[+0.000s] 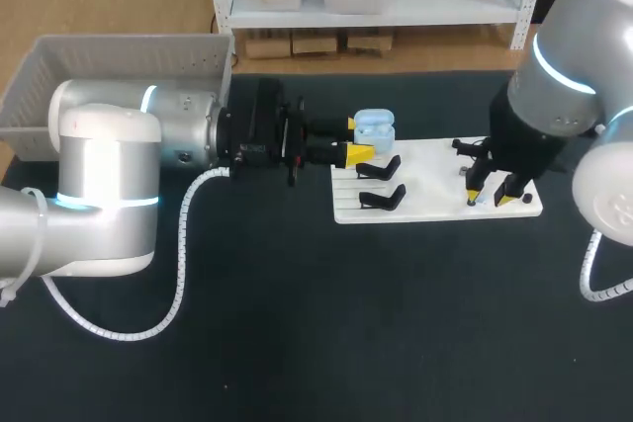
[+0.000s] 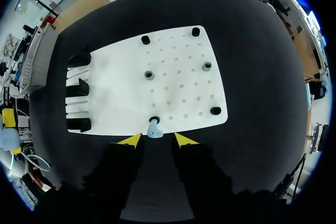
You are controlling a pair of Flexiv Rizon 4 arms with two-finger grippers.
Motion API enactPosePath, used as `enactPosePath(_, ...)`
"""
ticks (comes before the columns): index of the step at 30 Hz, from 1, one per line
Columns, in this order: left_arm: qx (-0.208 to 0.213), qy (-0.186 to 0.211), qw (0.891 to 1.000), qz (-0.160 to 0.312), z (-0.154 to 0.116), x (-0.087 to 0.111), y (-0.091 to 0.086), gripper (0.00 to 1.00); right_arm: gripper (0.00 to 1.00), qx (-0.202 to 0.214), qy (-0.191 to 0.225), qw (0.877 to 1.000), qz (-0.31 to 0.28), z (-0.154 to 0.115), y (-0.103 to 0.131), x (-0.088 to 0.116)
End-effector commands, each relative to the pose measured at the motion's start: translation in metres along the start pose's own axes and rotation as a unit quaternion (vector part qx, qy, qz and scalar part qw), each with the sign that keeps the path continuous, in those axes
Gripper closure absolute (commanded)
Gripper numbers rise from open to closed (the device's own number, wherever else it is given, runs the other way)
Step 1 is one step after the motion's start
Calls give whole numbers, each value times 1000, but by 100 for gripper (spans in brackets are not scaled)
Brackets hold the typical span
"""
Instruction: Pick up each earbud case from the left stands, insert the matching earbuds, close the lid, and place the case in the box.
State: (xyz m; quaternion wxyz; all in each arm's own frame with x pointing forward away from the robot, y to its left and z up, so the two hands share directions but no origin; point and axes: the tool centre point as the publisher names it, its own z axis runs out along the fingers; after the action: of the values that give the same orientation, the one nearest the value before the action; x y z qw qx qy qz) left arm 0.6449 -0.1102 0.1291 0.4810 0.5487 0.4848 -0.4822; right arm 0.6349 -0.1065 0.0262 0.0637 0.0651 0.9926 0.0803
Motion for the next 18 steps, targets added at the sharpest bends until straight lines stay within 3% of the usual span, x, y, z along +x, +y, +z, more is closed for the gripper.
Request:
enactPosePath(1,-2,-1,1000,1,0,1,-1,100,65,0,2,1000,1,3,0,-3)
enactPosePath(18,-2,-1,1000,1,0,1,-1,100,68,-1,10,1000,5,12,5,-7)
